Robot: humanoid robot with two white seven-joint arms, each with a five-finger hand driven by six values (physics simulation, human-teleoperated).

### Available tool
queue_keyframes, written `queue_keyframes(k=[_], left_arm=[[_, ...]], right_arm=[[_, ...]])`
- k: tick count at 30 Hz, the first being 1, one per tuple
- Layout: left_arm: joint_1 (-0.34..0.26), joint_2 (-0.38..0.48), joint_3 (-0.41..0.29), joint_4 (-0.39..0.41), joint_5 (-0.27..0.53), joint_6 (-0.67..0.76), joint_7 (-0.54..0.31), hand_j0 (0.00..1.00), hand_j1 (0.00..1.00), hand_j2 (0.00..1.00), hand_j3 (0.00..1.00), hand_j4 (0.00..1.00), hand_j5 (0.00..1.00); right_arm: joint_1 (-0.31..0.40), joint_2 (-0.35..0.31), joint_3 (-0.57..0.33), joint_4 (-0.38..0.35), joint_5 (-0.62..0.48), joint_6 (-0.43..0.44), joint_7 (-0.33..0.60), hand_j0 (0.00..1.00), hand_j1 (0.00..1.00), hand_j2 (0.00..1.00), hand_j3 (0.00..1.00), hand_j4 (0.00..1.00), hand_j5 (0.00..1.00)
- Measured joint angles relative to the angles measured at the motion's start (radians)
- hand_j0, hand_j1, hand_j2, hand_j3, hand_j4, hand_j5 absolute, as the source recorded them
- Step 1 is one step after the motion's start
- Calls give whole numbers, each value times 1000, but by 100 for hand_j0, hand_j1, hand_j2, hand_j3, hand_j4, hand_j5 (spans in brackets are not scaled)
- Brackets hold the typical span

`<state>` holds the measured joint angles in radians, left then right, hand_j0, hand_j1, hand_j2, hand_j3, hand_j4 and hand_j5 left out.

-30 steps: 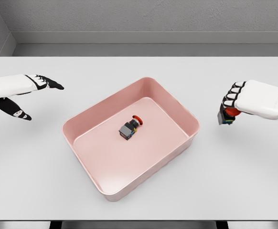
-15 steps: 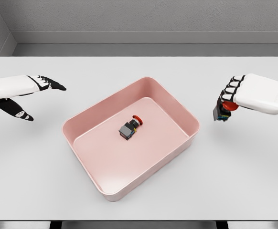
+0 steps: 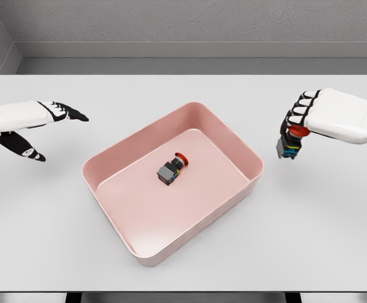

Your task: Put the industrial switch in the basket with both arms

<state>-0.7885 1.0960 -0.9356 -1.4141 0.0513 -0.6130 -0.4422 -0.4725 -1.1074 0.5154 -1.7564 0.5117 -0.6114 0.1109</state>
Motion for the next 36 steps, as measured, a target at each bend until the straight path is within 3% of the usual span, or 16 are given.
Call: queue_keyframes(k=[18, 36], left_arm=[[5, -13, -1, -3, 0, 0, 0, 100, 100, 100, 100, 100, 100], [5, -12, 0, -3, 0, 0, 0, 100, 100, 100, 100, 100, 100]], right_arm=[[-29, 96, 11, -1, -1, 0, 2, 49, 49, 49, 49, 49, 49], [-101, 196, 93, 0, 0, 0, 15, 49, 49, 49, 49, 49, 49]])
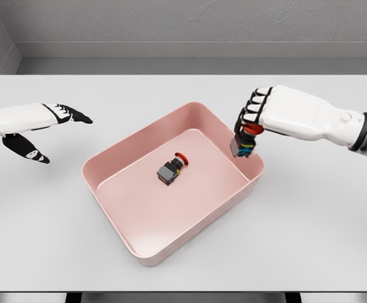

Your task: Put the industrial switch in the basket with both arms

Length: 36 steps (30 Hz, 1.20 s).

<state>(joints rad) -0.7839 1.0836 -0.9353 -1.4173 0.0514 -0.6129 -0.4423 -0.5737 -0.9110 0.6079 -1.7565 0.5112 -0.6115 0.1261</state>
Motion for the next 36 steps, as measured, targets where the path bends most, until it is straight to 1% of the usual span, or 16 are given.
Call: queue_keyframes(k=[8, 12, 13, 14, 15, 16, 17, 24, 28, 30, 32, 34, 36], left_arm=[[0, 0, 0, 0, 0, 0, 0, 100, 100, 100, 100, 100, 100], [0, 0, 0, 0, 0, 0, 0, 100, 100, 100, 100, 100, 100], [0, 0, 0, 0, 0, 0, 0, 100, 100, 100, 100, 100, 100], [0, 0, 0, 0, 0, 0, 0, 100, 100, 100, 100, 100, 100], [0, 0, 0, 0, 0, 0, 0, 100, 100, 100, 100, 100, 100], [0, 0, 0, 0, 0, 0, 0, 100, 100, 100, 100, 100, 100], [0, 0, 0, 0, 0, 0, 0, 100, 100, 100, 100, 100, 100], [0, 0, 0, 1, 0, 0, 0, 100, 100, 100, 100, 100, 100], [0, 0, 0, 1, 0, 0, 0, 100, 100, 100, 100, 100, 100], [0, 0, 0, 1, 0, 0, 0, 100, 100, 100, 100, 100, 100], [0, 0, 0, 1, 0, 0, 0, 100, 100, 100, 100, 100, 100], [0, 0, 0, 0, 0, 0, 0, 100, 100, 100, 100, 100, 100], [0, 0, 0, 1, 0, 0, 0, 100, 100, 100, 100, 100, 100]], right_arm=[[-9, 60, 21, 0, 2, 0, 24, 49, 49, 49, 49, 49, 49], [-14, 79, 26, 1, 3, 0, 27, 53, 53, 53, 53, 53, 53], [-14, 83, 27, 1, 3, 0, 29, 67, 67, 67, 67, 67, 67], [-14, 86, 28, 1, 3, 0, 37, 76, 76, 76, 76, 76, 76], [-14, 88, 28, 1, 4, 0, 42, 89, 89, 89, 89, 89, 89], [-14, 90, 29, 1, 4, 0, 47, 96, 96, 96, 96, 96, 96], [-14, 92, 31, 1, 4, 0, 50, 99, 99, 99, 99, 99, 99], [-15, 108, 35, 1, 4, 0, 58, 100, 100, 100, 100, 100, 100], [-2, 97, 20, 22, 4, 0, 58, 100, 100, 100, 100, 100, 100], [40, 73, -15, 46, 4, -1, 58, 100, 100, 100, 100, 100, 100], [54, 55, -43, 73, 4, -1, 56, 100, 100, 100, 100, 100, 100], [89, 37, -82, 96, 3, -1, 52, 100, 100, 100, 100, 100, 100], [101, 27, -121, 117, 2, 0, 50, 100, 100, 100, 100, 100, 100]])
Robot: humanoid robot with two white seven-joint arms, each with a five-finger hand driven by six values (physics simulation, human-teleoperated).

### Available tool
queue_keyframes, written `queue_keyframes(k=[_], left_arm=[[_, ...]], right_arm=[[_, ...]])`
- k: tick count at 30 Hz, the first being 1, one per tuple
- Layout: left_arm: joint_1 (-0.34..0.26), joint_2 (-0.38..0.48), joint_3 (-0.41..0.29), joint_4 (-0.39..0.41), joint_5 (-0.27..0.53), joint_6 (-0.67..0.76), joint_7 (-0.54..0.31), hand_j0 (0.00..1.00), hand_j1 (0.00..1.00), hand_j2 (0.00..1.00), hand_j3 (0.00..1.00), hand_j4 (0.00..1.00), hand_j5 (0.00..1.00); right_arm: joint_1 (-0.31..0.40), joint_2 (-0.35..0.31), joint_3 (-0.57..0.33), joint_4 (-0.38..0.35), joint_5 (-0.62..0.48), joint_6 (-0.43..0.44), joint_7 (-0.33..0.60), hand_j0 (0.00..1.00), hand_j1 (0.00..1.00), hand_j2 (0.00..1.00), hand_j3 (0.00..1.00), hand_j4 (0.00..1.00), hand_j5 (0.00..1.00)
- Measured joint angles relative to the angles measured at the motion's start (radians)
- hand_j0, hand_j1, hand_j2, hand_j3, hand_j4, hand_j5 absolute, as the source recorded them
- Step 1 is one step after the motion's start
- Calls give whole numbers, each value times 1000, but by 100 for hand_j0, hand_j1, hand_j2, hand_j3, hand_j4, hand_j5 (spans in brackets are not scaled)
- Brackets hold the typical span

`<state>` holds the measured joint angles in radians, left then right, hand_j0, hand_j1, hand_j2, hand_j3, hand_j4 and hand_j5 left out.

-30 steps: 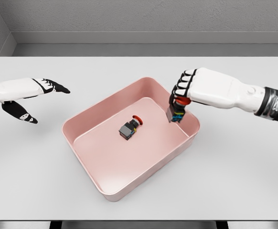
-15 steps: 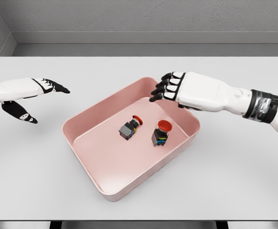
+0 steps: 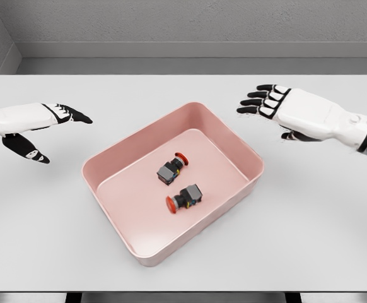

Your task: Put the industrial switch in the basket with both arms

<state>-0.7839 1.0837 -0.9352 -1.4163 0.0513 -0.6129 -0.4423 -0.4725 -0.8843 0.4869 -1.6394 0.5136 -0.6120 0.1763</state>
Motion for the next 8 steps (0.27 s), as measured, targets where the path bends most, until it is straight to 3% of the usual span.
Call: queue_keyframes(k=[8], left_arm=[[12, 0, 0, 7, -1, 0, -3, 100, 100, 100, 100, 100, 100]], right_arm=[[3, -21, -40, 24, -1, 0, -2, 100, 100, 100, 100, 100, 100]])
